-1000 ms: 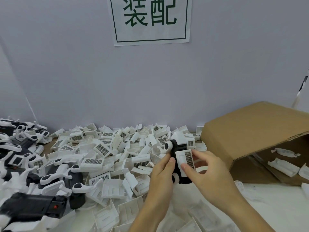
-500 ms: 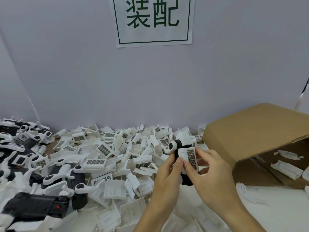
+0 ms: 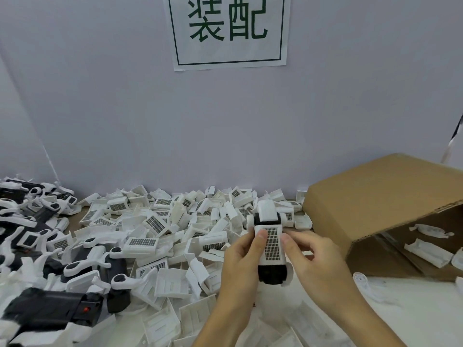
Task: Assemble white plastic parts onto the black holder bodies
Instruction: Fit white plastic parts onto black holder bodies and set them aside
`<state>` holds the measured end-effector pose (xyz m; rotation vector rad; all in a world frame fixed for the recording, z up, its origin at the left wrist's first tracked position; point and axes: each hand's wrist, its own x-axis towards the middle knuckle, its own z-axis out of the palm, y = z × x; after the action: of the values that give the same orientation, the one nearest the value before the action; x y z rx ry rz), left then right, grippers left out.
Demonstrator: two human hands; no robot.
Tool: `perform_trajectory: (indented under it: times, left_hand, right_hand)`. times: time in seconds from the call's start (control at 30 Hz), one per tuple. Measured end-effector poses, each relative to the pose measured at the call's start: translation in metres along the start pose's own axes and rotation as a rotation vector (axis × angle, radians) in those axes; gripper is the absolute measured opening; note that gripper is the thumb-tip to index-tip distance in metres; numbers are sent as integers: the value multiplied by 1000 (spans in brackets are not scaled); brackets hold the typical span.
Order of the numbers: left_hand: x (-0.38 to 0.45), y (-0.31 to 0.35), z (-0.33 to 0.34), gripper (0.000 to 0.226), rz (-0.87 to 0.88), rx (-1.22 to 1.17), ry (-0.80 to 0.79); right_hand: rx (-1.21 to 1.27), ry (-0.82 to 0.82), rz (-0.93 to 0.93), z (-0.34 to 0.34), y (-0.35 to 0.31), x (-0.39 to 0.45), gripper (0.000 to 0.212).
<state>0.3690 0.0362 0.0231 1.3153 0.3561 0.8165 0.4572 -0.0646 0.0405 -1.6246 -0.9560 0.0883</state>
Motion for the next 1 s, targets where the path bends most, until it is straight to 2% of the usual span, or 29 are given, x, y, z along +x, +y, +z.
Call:
perform_trajectory:
  times: [0.07, 0.17, 0.23, 0.33, 0.47, 0.73, 0.9, 1.0]
  left_hand:
    - [-1, -1, 2, 32, -3, 14, -11]
    - [-4, 0, 5, 26, -6, 24, -52]
    - [-5, 1, 5, 23, 5, 42, -73]
    - [-2, -3, 4, 36, -8, 44, -83]
    - [-2, -4, 4, 52, -22, 65, -38]
    - [-4, 3, 6, 47, 26, 112, -1]
    - [-5, 7, 7, 48, 42, 115, 17]
    - [-4, 5, 7, 53, 1, 88, 9]
  right_hand:
    - [33, -36, 91, 3, -1, -1, 25]
    - [290, -75, 218, 9, -6, -2, 37]
    - [443, -53, 266, 12, -9, -2, 37]
    - [564, -29, 314, 13, -11, -4, 30]
    - [530, 1, 310, 15, -8, -4, 24]
    - [346, 64, 213, 15, -8, -4, 24]
    - [413, 58, 191, 14, -10, -4, 23]
    - [471, 25, 241, 15, -7, -3, 25]
